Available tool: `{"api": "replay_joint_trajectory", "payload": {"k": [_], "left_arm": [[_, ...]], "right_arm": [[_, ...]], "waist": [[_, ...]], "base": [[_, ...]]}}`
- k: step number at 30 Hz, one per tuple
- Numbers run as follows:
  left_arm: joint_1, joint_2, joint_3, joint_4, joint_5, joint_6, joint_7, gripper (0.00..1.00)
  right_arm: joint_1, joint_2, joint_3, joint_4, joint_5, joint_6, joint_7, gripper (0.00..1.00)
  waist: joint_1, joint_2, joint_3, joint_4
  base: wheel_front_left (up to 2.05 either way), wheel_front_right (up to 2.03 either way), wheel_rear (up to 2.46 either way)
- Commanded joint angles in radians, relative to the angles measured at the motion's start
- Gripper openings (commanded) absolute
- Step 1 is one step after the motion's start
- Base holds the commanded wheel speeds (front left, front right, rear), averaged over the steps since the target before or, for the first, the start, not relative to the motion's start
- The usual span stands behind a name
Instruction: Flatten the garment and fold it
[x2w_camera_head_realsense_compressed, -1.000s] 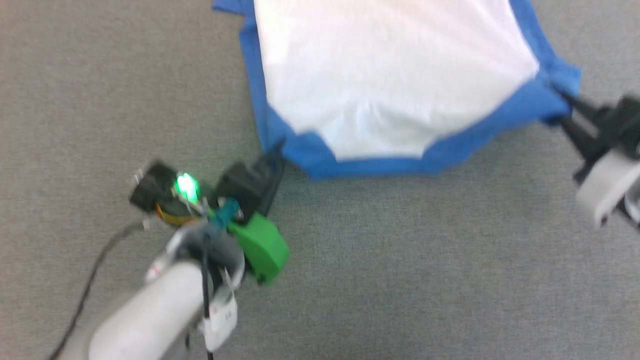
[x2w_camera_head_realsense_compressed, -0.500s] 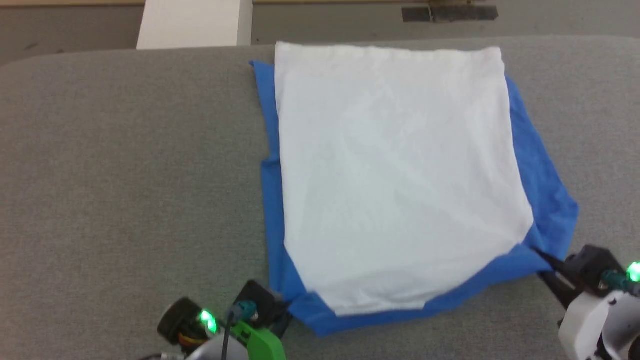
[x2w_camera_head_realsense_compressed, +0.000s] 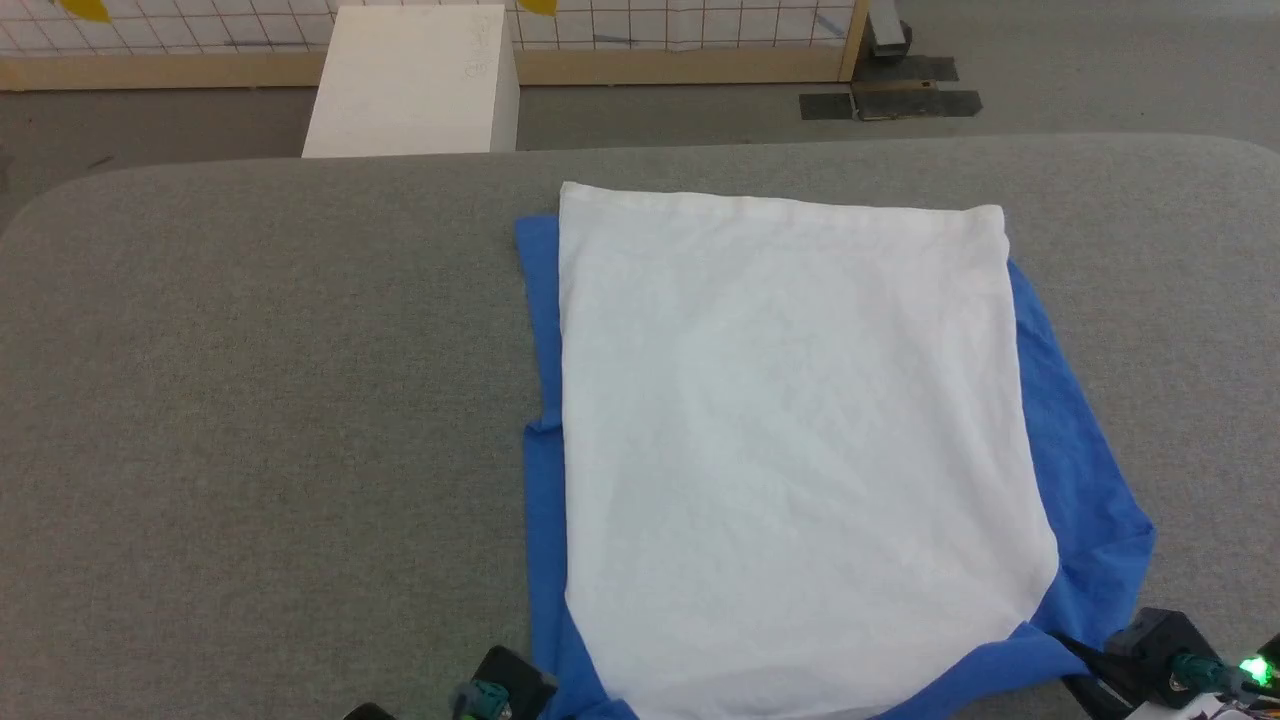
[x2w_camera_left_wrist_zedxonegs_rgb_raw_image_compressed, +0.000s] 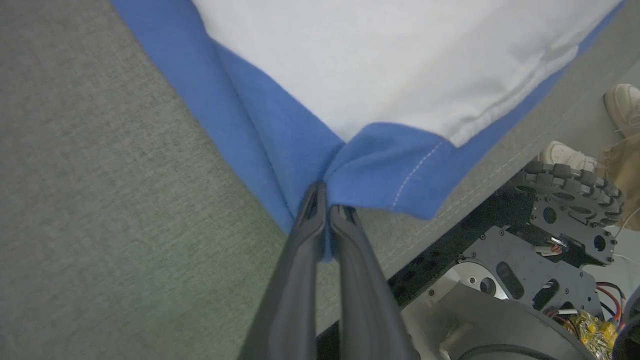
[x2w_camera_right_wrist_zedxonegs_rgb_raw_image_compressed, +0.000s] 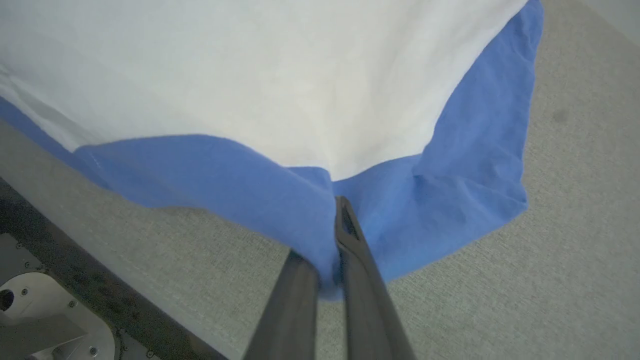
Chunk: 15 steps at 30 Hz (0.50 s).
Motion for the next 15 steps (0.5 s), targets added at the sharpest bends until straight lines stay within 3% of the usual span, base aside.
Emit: {"api": "replay_joint_trajectory", "payload": {"k": [1,2,3,4,5,6,11,15], "left_arm": [[0.015,-0.008,0.001,0.014,-0.007,0.005,-0.014,0.0],[0.015,-0.016,0.004,0.026,-0.007,0.006,-0.027,0.0],[0.013,-0.024,0.007,0.036,-0.002,0.01,-0.044,0.0],[0.012,-0.031,0.007,0.045,-0.001,0.01,-0.053,0.42],[0.012,-0.039,0.007,0.056,-0.002,0.008,-0.063,0.66],[0.01,-0.045,0.009,0.064,-0.001,0.009,-0.074,1.0],[0.014,-0.051,0.018,0.075,0.003,0.015,-0.112,1.0],[0.051,-0.01,0.041,0.007,-0.018,0.035,-0.118,1.0]], "right_arm": [[0.013,0.009,-0.006,0.001,-0.008,-0.002,-0.001,0.0],[0.015,0.014,-0.007,0.007,-0.011,-0.002,-0.004,0.0],[0.014,0.023,-0.01,0.012,-0.015,-0.002,-0.011,0.13],[0.013,0.03,-0.011,0.017,-0.019,-0.002,-0.016,0.4],[0.012,0.036,-0.009,0.024,-0.023,-0.002,-0.021,0.96],[0.01,0.041,-0.006,0.029,-0.025,-0.002,-0.023,1.0],[0.011,0.049,-0.012,0.028,0.007,-0.002,-0.013,1.0],[0.045,0.017,-0.058,-0.035,0.073,-0.002,0.042,1.0]], "waist": [[0.0001,-0.0001,-0.007,-0.003],[0.0001,-0.0001,-0.011,-0.003],[0.0001,-0.0001,-0.015,-0.005],[0.0001,-0.0001,-0.019,-0.006],[0.0001,-0.0001,-0.023,-0.007],[0.0001,-0.0001,-0.026,-0.009],[0.0001,-0.0001,-0.044,-0.017],[0.0001,-0.0001,-0.058,-0.022]], "base": [[0.0,0.0,0.0],[0.0,0.0,0.0],[0.0,0.0,0.0],[0.0,0.0,0.0],[0.0,0.0,0.0],[0.0,0.0,0.0],[0.0,0.0,0.0],[0.0,0.0,0.0]]}}
